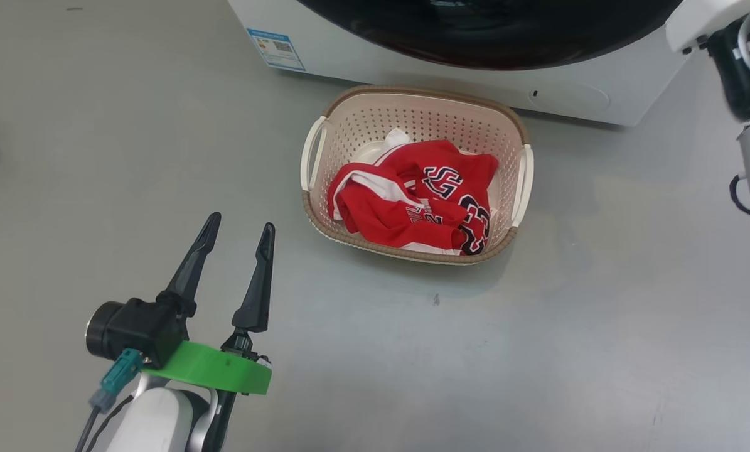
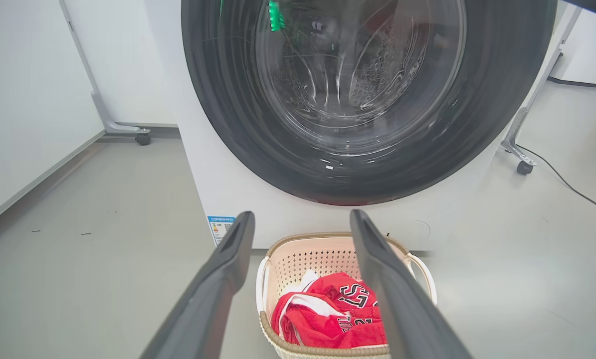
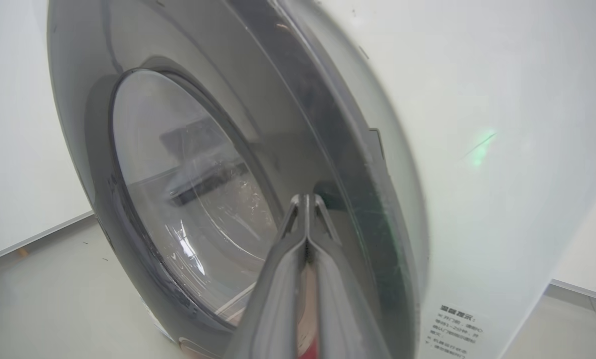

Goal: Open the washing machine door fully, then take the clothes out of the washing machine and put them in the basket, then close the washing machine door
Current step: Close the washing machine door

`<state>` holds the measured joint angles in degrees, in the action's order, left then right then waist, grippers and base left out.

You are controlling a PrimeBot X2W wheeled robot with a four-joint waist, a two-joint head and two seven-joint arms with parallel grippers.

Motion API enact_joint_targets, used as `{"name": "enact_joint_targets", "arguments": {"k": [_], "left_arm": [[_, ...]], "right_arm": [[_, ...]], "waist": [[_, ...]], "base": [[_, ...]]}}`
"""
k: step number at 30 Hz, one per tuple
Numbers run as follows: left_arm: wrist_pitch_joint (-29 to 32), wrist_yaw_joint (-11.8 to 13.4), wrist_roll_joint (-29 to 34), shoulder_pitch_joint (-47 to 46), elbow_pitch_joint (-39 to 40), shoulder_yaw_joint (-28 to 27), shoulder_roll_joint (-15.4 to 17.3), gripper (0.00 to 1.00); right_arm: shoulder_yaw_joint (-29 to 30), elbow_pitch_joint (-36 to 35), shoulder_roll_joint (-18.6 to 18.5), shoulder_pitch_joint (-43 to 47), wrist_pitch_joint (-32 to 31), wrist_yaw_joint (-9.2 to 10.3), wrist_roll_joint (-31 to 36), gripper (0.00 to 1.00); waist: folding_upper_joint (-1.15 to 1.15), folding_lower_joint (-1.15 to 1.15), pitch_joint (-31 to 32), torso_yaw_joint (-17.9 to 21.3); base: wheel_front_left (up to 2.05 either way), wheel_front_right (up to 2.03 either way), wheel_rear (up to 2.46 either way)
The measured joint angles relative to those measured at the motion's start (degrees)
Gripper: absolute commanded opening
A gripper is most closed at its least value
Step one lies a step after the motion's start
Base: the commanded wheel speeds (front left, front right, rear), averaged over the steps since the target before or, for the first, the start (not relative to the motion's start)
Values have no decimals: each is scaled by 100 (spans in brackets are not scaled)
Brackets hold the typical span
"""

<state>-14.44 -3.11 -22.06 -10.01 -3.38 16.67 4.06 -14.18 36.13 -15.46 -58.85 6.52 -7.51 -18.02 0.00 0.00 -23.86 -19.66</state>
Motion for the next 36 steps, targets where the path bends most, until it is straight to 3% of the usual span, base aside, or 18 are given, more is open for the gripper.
{"name": "enact_joint_targets", "arguments": {"k": [8, 15, 19, 36], "left_arm": [[0, -25, 4, -122, 30, 9, -75, 100], [0, -71, 24, -190, 33, -3, -114, 100], [0, -79, 45, -211, 18, -4, -126, 100], [-1, -80, 163, -285, -47, -276, -154, 100]], "right_arm": [[93, 223, -144, -447, -7, 11, 33, 0], [99, 407, -144, -675, 263, 218, 218, 0], [38, 543, -110, -743, 315, 219, 261, 0], [-90, 791, 417, -211, 746, 154, 29, 0]], "waist": [[0, 0, -182, -192], [0, 0, -334, -281], [0, 0, -356, -285], [0, 0, -166, 14]], "base": [[0, 0, 0], [0, 0, 0], [0, 0, 0], [0, 0, 0]]}}
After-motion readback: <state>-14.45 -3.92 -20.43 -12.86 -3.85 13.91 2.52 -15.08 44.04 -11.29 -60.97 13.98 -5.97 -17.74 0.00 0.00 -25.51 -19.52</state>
